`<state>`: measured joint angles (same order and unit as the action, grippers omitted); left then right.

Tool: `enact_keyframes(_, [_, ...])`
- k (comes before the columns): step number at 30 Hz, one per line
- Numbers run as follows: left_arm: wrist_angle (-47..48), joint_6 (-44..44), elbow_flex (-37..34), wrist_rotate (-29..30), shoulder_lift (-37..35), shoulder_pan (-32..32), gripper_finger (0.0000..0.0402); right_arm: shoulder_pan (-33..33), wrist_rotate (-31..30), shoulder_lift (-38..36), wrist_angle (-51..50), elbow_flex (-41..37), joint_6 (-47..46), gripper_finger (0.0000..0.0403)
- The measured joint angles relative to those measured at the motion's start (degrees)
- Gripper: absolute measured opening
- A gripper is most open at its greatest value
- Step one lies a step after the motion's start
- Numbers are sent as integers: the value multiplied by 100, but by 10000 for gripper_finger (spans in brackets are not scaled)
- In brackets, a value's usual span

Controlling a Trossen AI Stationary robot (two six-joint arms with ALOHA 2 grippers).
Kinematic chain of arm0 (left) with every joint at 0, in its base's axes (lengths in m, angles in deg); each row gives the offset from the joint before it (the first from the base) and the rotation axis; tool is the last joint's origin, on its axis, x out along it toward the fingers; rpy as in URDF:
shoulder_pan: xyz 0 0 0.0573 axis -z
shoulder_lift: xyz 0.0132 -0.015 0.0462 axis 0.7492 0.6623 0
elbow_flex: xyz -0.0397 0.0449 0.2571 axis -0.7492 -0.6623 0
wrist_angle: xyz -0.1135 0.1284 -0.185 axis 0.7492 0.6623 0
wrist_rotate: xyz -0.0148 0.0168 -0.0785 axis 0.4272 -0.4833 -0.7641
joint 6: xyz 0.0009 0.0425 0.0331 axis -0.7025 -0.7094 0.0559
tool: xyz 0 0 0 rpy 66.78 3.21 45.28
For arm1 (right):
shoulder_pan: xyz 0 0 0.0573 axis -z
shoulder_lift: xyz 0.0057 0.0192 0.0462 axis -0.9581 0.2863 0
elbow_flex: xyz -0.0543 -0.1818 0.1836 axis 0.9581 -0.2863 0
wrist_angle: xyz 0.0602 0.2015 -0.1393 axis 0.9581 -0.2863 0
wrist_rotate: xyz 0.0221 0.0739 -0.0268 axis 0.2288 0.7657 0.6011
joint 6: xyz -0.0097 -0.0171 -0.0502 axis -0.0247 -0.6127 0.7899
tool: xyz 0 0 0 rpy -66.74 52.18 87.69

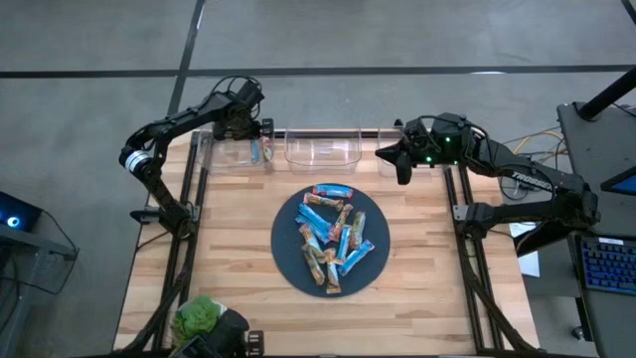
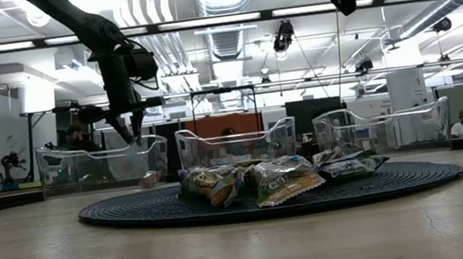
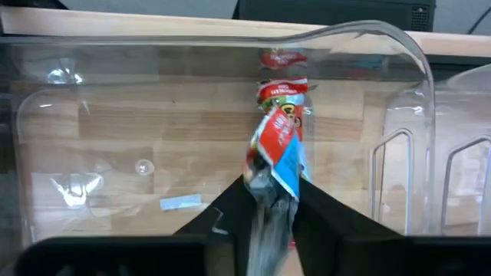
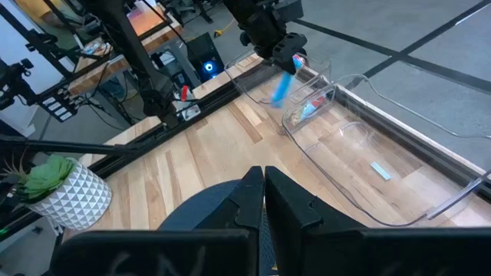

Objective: Pick and place Granola Bars by type
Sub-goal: Put the red granola bar into the left transparent bin

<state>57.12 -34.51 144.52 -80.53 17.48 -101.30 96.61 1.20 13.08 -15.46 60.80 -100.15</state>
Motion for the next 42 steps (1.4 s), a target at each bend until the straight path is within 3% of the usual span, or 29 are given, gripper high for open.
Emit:
enact_keyframes(8, [17,68,0,-101,0,13,142,0,4,0,0,0,13,8])
enact_keyframes(21, [265,-51,0,-682,-64,404,147,2,7,0,1,0,88,8])
enact_keyframes(26, [278,-92,0,-693,-224,730,113,2,9,0,0,0,164,8])
enact_keyframes(33, [278,-130,4,-691,-432,1174,10,2,9,0,2,0,164,8])
enact_keyframes(42, [-12,-143,9,-689,-1063,2106,1,1,9,0,1,0,162,8])
